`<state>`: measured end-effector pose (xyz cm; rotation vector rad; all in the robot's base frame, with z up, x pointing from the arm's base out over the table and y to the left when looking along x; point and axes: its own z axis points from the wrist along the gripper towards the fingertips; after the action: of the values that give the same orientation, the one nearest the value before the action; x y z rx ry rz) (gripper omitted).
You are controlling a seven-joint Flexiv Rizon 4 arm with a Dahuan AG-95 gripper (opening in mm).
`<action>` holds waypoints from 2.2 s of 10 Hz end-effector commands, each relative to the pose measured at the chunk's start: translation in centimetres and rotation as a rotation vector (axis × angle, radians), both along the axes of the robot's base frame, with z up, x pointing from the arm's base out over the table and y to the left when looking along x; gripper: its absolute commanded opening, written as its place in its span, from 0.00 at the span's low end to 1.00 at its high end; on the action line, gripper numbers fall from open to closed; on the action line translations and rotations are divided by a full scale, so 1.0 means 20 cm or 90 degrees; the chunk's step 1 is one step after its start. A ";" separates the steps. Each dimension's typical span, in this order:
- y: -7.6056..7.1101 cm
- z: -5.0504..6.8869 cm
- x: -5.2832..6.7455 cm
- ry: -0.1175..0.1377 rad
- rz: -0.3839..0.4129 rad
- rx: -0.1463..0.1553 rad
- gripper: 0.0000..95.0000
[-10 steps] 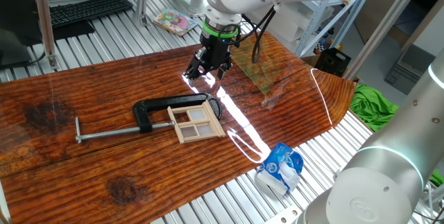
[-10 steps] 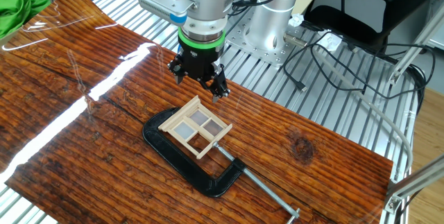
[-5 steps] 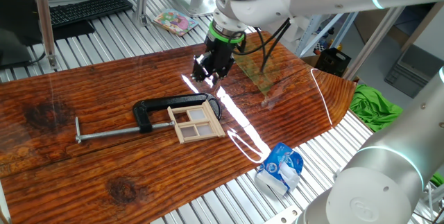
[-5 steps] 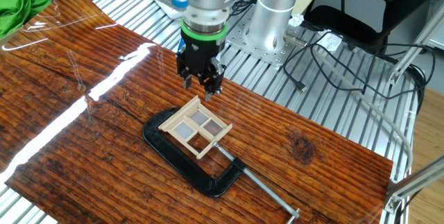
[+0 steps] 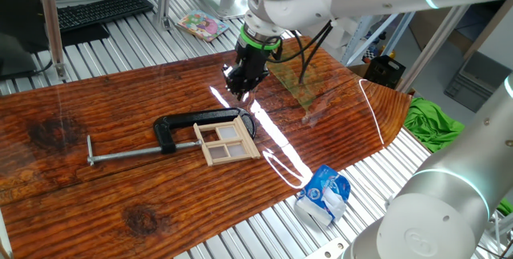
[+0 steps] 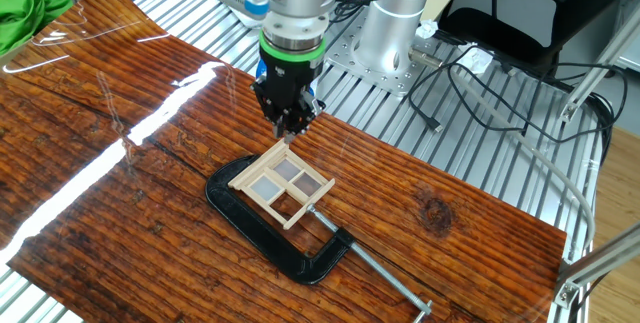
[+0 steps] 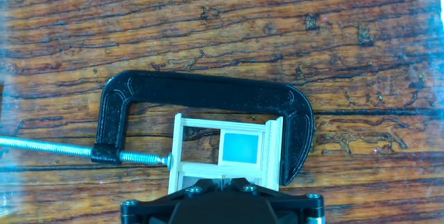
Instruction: Close a sliding window
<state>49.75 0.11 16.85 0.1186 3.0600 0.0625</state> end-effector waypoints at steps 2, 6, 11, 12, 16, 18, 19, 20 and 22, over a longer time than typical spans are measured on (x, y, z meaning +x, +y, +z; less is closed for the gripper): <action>0.00 -0.01 -0.01 0.001 -0.002 0.000 0.00; 0.01 -0.04 0.00 0.001 -0.012 0.000 0.00; 0.02 -0.16 0.04 0.006 -0.041 0.009 0.00; 0.02 -0.18 0.05 0.006 -0.044 0.011 0.00; 0.02 -0.25 0.10 0.013 -0.093 0.015 0.00; 0.02 -0.27 0.15 0.024 -0.113 0.017 0.00; 0.02 -0.27 0.16 0.030 -0.113 0.016 0.00; 0.02 -0.28 0.18 0.034 -0.114 0.017 0.00; 0.01 -0.31 0.22 0.033 -0.116 0.013 0.00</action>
<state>54.35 0.29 10.35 0.4085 3.0826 0.0751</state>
